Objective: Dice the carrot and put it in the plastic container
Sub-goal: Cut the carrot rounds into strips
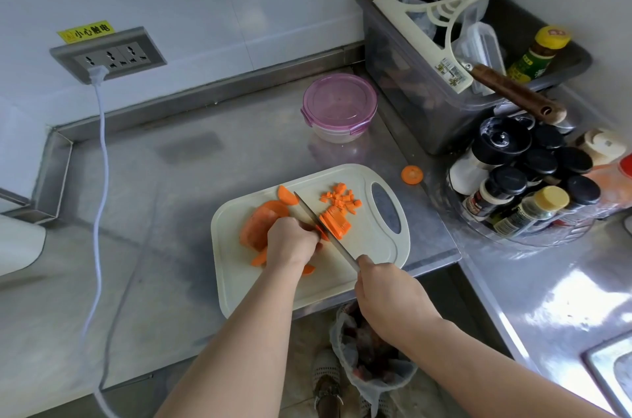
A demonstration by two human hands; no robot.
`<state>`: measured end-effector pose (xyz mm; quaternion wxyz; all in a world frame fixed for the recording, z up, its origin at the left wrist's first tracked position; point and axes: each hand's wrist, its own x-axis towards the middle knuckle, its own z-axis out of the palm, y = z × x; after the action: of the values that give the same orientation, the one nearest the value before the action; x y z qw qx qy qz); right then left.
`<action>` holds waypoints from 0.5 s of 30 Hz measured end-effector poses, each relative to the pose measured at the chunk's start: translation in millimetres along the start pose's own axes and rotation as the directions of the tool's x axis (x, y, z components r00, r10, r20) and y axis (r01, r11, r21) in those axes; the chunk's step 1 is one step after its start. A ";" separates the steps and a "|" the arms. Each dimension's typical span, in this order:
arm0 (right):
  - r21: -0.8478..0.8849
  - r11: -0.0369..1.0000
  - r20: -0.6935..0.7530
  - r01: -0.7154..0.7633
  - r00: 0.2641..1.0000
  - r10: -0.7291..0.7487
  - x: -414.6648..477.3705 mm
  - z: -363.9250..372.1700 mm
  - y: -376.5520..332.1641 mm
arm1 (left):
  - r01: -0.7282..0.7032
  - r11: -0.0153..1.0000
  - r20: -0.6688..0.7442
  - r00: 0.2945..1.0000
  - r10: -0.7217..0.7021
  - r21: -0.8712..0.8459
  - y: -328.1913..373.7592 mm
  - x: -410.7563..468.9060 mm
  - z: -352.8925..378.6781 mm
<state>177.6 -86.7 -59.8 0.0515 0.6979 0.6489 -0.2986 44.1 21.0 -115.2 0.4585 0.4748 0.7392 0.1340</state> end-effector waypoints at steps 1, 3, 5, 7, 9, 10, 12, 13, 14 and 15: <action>-0.013 1.000 0.005 0.003 1.000 -0.003 0.2 0.0 -0.5 | 0.002 1.000 0.002 1.000 -0.002 0.002 0.7 -0.6 0.1; -0.032 0.999 0.014 0.002 1.000 -0.002 0.9 -1.0 -2.1 | 0.002 1.000 0.003 1.000 -0.002 0.006 1.9 -1.7 0.1; -0.019 1.000 0.016 -0.020 1.000 0.020 1.6 -2.2 -3.3 | -0.002 1.000 0.003 1.000 0.002 0.019 3.6 -4.0 -0.6; -0.057 0.998 0.017 -0.004 1.000 0.005 3.3 -0.4 -2.1 | -0.002 1.000 0.002 1.000 0.002 0.024 4.4 -5.9 -1.1; -0.095 0.995 0.038 0.001 0.999 0.003 5.0 3.7 -0.9 | 0.001 1.000 0.001 1.000 -0.001 0.023 5.3 -7.1 -2.1; -0.092 0.996 0.050 -0.007 0.999 0.011 5.9 4.5 -0.6 | 0.003 1.000 -0.001 1.000 -0.003 0.024 6.6 -8.4 -2.7; -0.061 0.998 0.067 -0.031 0.997 0.035 8.3 5.5 0.1 | 0.002 1.000 0.006 1.000 -0.002 0.029 8.5 -11.0 -3.5; -0.042 0.998 0.073 -0.046 0.996 0.049 9.9 6.3 0.0 | 0.000 1.000 0.007 1.000 0.000 0.030 9.0 -11.8 -4.0; -0.028 0.998 0.078 -0.057 0.995 0.059 10.5 6.2 -0.3 | -0.003 1.000 0.007 1.000 0.003 0.027 9.3 -12.6 -4.2; -0.025 0.998 0.084 -0.063 0.994 0.065 11.1 6.4 -0.6 | -0.004 1.000 0.005 1.000 0.003 0.021 9.6 -13.5 -4.5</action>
<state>174.6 -79.8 -70.2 0.0964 0.7045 0.6266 -0.3190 47.8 15.9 -99.2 0.4552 0.4813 0.7385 0.1258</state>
